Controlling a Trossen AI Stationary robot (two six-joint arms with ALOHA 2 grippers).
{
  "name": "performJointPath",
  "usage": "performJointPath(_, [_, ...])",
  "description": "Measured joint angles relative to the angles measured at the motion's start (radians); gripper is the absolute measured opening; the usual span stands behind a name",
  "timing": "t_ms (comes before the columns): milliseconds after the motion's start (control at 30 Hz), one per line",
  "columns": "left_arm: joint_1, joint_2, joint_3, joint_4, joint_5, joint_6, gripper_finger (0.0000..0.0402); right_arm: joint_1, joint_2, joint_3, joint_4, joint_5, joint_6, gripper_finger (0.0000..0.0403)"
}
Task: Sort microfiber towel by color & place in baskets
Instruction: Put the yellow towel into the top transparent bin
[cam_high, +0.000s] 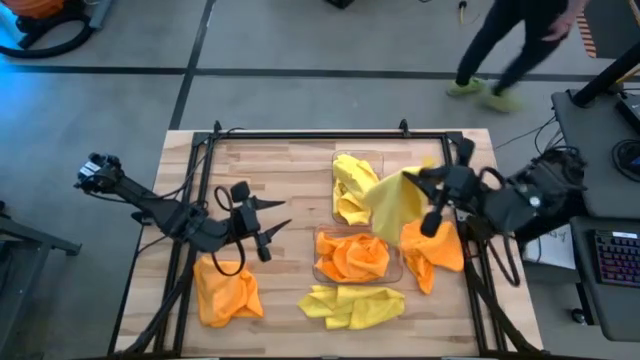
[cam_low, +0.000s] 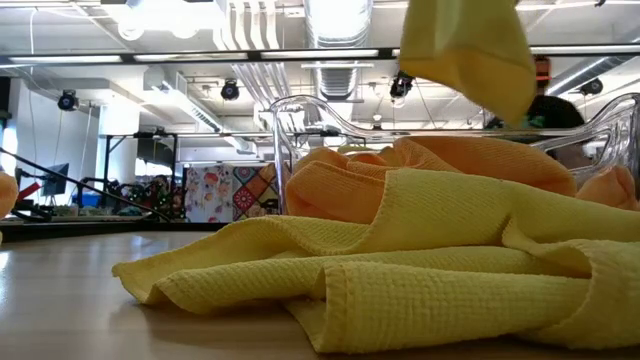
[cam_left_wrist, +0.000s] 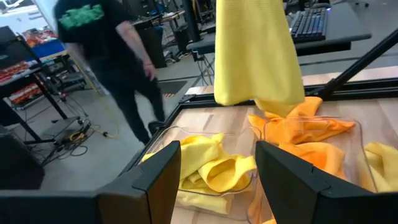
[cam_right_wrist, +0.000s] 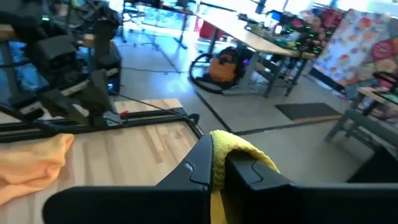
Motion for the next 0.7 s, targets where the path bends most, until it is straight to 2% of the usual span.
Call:
performJointPath(133, [0.013, 0.000, 0.000, 0.000, 0.000, 0.004, 0.0191, -0.098, 0.017, -0.001, 0.128, -0.137, -0.136, 0.0009])
performJointPath(233, [0.014, 0.000, 0.000, 0.000, 0.000, 0.009, 0.0191, -0.173, 0.023, -0.001, 0.150, -0.199, -0.178, 0.0009])
performJointPath(567, [0.013, 0.000, 0.000, -0.003, 0.000, 0.018, 0.0191, -0.366, 0.053, -0.012, 0.132, -0.217, -0.227, 0.0009])
performJointPath(700, [0.013, 0.000, 0.000, -0.009, 0.001, 0.017, 0.0191, -0.422, 0.079, -0.014, 0.123, -0.298, -0.237, 0.0009])
